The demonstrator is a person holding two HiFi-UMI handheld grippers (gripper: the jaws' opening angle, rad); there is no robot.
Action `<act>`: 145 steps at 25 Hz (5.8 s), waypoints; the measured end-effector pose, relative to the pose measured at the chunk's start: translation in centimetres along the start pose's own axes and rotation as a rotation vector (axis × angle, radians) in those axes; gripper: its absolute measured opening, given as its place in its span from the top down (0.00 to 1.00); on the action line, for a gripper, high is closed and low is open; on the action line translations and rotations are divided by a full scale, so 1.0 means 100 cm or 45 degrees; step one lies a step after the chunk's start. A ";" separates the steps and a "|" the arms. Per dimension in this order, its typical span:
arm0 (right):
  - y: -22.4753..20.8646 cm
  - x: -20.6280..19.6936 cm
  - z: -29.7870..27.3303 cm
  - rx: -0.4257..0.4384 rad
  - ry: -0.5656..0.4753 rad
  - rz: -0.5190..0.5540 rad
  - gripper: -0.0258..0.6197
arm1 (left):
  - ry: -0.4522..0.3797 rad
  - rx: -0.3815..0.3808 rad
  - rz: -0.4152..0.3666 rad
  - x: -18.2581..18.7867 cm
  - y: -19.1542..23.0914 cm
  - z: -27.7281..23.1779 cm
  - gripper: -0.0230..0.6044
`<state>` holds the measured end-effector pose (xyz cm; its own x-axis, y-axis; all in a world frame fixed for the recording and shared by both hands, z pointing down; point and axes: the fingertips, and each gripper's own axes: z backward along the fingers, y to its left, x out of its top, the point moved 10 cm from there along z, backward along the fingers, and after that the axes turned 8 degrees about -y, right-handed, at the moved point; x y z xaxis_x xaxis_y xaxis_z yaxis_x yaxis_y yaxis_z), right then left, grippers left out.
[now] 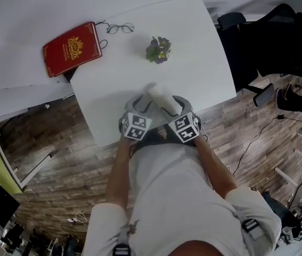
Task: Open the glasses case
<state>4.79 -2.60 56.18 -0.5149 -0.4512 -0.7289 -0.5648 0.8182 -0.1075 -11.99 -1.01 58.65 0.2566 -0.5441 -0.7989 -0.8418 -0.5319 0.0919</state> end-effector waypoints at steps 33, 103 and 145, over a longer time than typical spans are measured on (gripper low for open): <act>0.016 -0.020 -0.028 -0.032 0.148 0.014 0.42 | 0.057 -0.036 -0.036 -0.014 0.004 -0.014 0.67; 0.013 -0.017 -0.027 -0.023 0.142 -0.023 0.47 | 0.031 -0.079 -0.073 -0.011 0.004 -0.022 0.67; 0.001 -0.017 -0.009 -0.022 0.073 -0.092 0.58 | 0.018 -0.057 -0.067 -0.013 0.002 -0.025 0.68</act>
<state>5.01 -2.08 58.01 -0.5079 -0.5290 -0.6798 -0.6127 0.7766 -0.1465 -11.29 -1.99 61.18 0.3067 -0.5239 -0.7947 -0.8051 -0.5881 0.0770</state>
